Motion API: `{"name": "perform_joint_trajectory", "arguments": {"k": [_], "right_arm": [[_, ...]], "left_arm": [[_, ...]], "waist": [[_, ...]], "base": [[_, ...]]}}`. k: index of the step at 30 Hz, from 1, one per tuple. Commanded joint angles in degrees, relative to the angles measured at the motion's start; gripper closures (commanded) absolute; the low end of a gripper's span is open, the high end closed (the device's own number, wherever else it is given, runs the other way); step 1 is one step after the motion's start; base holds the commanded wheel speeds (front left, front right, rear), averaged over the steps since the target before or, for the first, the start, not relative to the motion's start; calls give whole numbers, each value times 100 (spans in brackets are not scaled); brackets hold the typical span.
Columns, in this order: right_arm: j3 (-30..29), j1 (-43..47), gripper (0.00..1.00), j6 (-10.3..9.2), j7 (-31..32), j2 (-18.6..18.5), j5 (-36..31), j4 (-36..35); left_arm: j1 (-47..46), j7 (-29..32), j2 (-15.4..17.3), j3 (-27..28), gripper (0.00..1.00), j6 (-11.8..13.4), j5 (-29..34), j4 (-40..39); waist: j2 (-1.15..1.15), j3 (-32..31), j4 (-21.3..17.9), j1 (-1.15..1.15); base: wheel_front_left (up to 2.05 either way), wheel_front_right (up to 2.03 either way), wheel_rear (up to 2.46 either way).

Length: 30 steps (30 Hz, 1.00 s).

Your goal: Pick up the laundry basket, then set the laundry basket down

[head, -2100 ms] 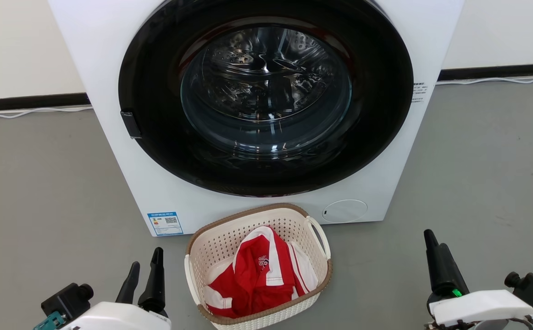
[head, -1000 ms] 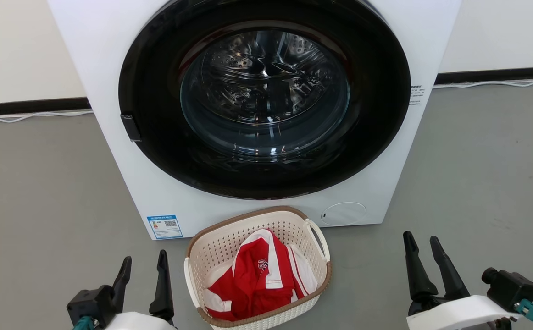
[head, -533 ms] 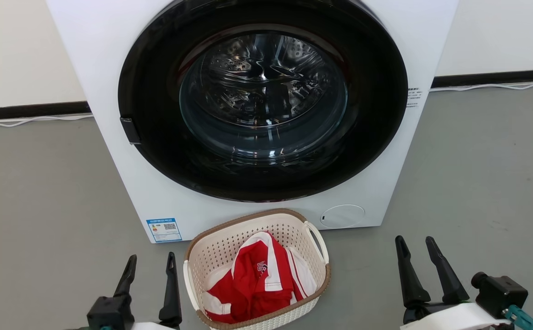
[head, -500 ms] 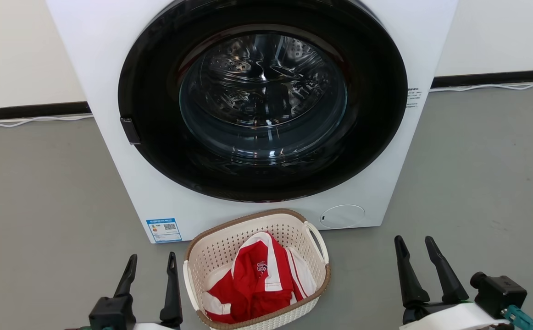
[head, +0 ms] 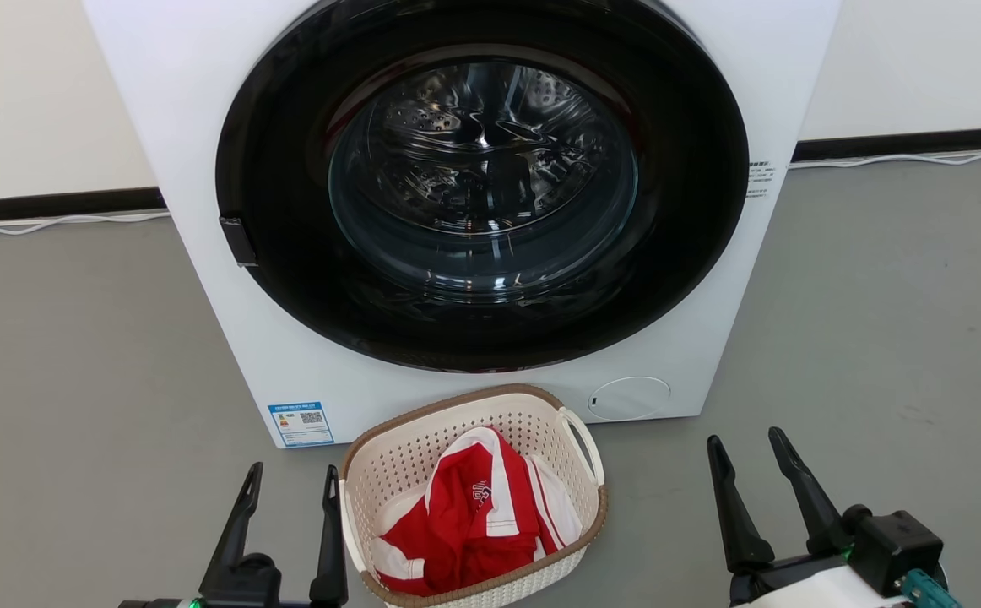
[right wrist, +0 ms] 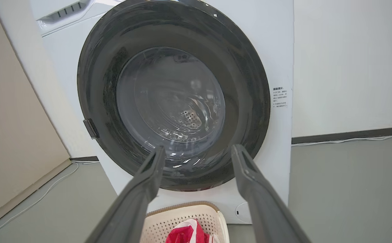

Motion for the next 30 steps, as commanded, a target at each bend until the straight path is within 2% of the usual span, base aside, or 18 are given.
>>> {"name": "perform_joint_trajectory", "arguments": {"k": [1, 30], "right_arm": [[180, -74, 0, 42, -112, -47, -200, -189], [168, -113, 0, 42, -124, -48, -224, -149]], "left_arm": [[-89, -82, 26, 137, 0, 91, 233, -207], [-67, -94, -142, 333, 0, -97, 254, -163]], "waist": [[0, 2, 0, 0], [0, 58, -7, 0]], "base": [[0, 0, 0], [0, 0, 0]]}}
